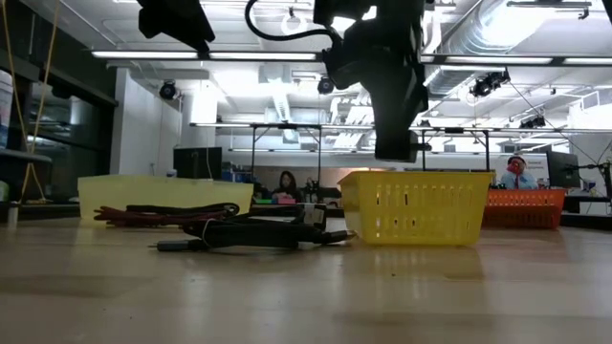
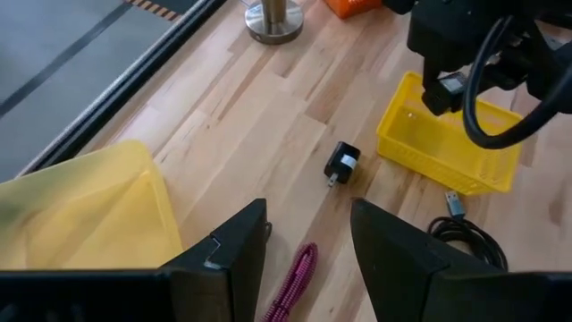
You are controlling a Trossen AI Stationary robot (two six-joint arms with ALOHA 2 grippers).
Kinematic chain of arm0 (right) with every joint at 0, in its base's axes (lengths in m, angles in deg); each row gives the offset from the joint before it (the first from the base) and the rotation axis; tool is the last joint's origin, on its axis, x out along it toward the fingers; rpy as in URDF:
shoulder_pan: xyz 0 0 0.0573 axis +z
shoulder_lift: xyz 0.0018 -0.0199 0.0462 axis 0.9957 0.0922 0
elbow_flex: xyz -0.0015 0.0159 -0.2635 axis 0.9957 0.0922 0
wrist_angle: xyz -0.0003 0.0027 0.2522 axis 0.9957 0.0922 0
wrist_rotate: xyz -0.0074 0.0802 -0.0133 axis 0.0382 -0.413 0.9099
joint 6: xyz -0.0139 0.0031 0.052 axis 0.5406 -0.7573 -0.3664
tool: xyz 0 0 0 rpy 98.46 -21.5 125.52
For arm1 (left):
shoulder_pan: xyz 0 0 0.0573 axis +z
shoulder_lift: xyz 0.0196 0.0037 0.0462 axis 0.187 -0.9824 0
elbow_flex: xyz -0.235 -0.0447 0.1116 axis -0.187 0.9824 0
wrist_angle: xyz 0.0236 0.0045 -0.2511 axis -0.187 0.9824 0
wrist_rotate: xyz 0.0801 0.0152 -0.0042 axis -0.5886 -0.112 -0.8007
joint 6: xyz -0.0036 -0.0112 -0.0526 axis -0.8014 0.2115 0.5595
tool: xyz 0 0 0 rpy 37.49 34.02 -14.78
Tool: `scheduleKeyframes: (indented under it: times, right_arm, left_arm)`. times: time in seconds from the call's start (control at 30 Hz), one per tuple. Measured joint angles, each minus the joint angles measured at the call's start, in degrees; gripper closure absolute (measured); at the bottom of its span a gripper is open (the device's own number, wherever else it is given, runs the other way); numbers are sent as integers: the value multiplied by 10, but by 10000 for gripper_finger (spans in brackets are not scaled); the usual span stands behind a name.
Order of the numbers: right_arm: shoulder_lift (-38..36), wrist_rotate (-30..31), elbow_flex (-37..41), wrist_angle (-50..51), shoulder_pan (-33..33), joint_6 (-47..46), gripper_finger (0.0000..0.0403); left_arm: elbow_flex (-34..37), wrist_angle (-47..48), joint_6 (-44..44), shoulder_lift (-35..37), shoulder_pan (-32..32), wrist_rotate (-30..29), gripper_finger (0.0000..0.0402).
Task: Pick and place items into bin
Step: Put the top black charger adapter into the yellow bin, then put the black charger adapter into the yellow bin
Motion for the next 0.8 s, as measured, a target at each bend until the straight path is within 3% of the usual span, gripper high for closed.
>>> scheduleKeyframes:
  times: [0.27,0.47,0.63,0.8]
  right_arm:
    - [0,-5,0,-1,1,16,192]
    - [-22,2,0,29,1,24,184]
    - [-90,52,0,54,2,27,184]
    - [-166,115,0,65,2,4,183]
  left_arm:
    - [0,0,2,0,0,14,250]
    - [0,1,2,-1,0,33,250]
    - [0,-17,0,-12,0,48,250]
    - [-1,-85,-56,-48,0,74,250]
